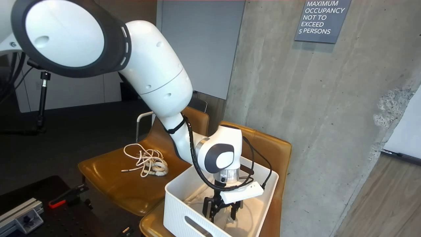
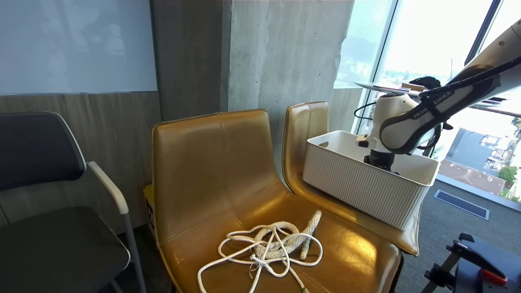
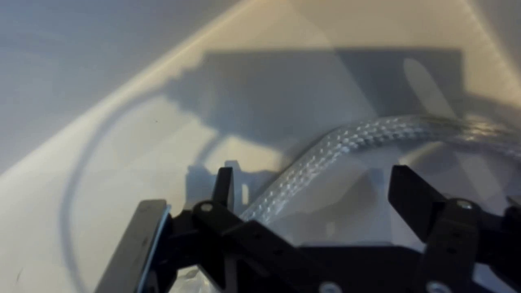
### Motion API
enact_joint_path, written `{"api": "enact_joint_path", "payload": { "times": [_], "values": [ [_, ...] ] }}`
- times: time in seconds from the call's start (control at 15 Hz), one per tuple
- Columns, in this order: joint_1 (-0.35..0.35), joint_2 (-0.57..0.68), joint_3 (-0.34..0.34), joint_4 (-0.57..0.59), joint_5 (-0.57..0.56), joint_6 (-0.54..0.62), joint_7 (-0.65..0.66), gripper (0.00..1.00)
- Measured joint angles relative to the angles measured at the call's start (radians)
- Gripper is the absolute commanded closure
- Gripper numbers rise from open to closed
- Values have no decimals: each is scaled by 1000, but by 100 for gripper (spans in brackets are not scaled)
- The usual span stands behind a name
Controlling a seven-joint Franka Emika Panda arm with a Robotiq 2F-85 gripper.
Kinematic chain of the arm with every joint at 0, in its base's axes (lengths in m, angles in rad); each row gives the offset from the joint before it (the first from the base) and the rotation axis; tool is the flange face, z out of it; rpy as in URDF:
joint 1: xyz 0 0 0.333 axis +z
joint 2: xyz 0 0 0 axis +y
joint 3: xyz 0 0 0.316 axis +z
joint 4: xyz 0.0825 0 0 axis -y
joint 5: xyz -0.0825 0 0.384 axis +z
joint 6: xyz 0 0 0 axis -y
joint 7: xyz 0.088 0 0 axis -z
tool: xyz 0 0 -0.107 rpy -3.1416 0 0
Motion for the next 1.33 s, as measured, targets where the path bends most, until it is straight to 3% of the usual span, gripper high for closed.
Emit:
{"api": "enact_joint_path", "payload": {
  "times": [0.07, 0.67, 1.33],
  "values": [
    [-2, 13, 2, 14, 3, -1, 0, 29],
    [-3, 41, 4, 89, 12, -67, 0, 97],
    [-3, 21, 1, 77, 10, -79, 0, 97]
  ]
}}
